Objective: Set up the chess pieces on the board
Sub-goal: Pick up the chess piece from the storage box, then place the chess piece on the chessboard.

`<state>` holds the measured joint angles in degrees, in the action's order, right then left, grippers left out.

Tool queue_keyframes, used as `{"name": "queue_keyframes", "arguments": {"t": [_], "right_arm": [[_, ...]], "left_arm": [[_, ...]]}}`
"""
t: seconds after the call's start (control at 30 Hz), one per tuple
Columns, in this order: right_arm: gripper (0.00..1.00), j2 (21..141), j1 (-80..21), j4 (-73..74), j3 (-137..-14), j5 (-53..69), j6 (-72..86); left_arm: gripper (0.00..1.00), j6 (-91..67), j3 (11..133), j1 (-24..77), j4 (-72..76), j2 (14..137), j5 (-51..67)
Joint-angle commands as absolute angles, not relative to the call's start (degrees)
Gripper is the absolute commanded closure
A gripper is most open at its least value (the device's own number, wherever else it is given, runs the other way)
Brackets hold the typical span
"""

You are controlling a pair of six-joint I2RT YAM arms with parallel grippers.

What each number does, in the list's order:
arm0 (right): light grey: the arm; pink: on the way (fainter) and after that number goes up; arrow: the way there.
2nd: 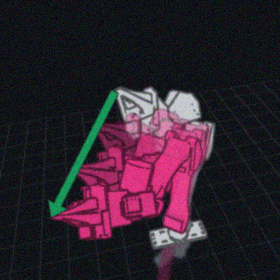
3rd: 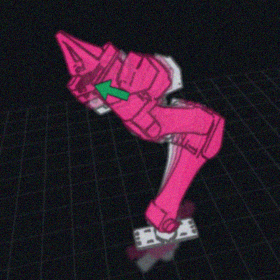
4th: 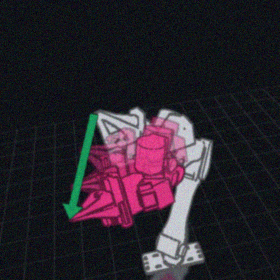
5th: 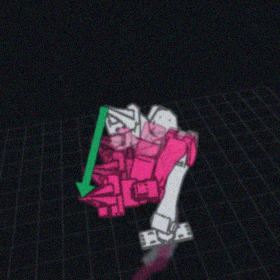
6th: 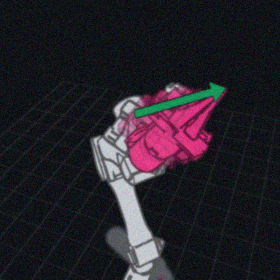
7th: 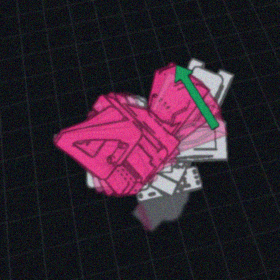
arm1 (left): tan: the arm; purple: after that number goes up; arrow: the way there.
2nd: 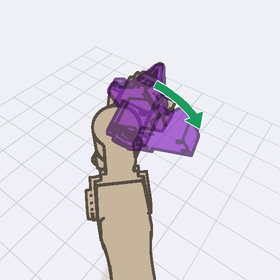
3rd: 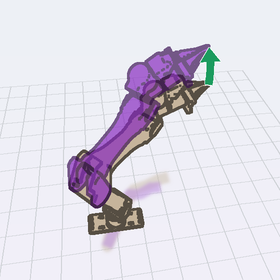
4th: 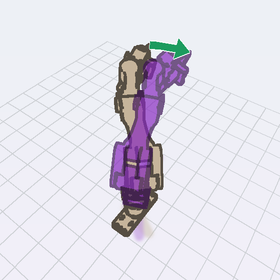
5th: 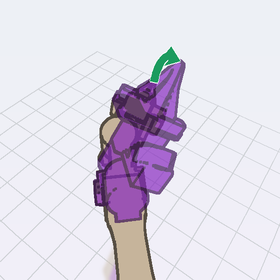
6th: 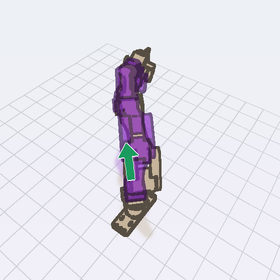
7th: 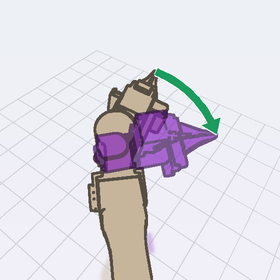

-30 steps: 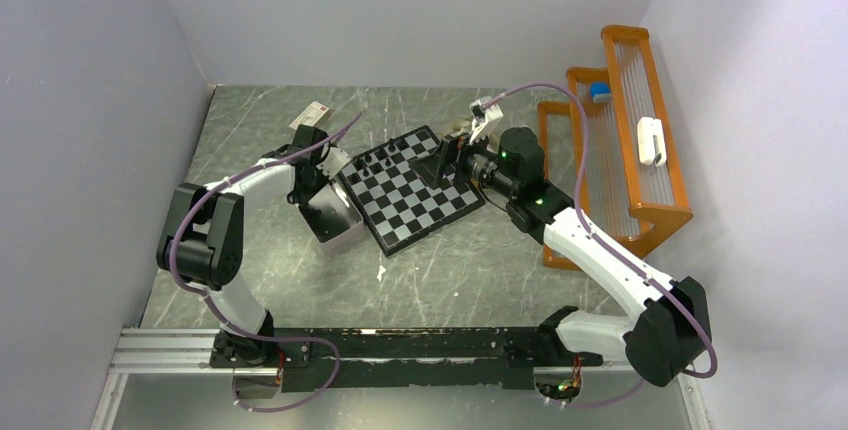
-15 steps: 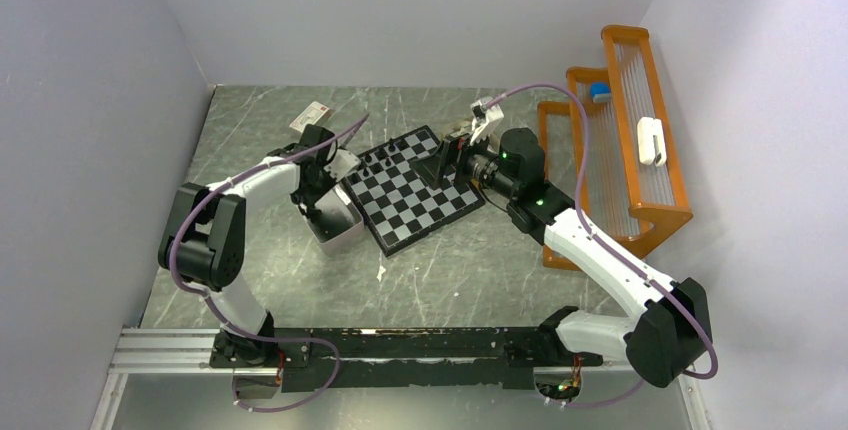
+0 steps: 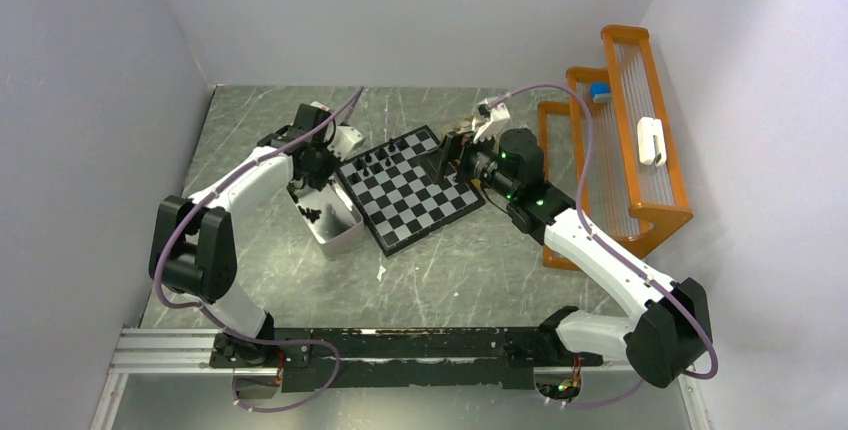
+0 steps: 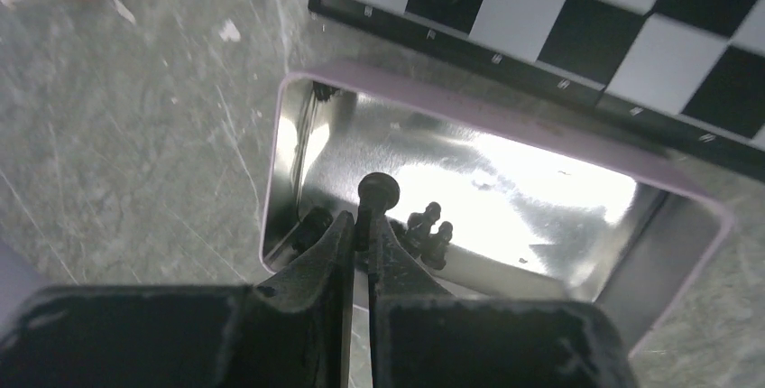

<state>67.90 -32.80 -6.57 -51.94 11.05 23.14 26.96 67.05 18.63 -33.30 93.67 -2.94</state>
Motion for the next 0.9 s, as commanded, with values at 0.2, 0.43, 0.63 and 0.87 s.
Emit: {"name": "queue_keyframes", "arguments": {"t": [0.2,0.43,0.63,0.87], "right_arm": [[0.00,66.27,-32.87,1.63,-54.34,-8.63,23.60],[0.00,60.24,-32.87,0.59,-52.25,-11.21,23.45],[0.00,53.29,-32.87,-1.97,-49.44,-15.63,21.56],[0.00,52.28,-32.87,-2.67,-48.40,-14.21,20.93]], "left_arm": [[0.95,20.05,74.59,27.45,-33.50,92.92,3.45],[0.94,17.71,81.09,34.80,-34.41,101.22,1.41],[0.93,18.49,84.44,38.18,-34.23,108.21,0.63],[0.91,18.81,87.95,40.68,-35.73,113.91,-3.45]]}}
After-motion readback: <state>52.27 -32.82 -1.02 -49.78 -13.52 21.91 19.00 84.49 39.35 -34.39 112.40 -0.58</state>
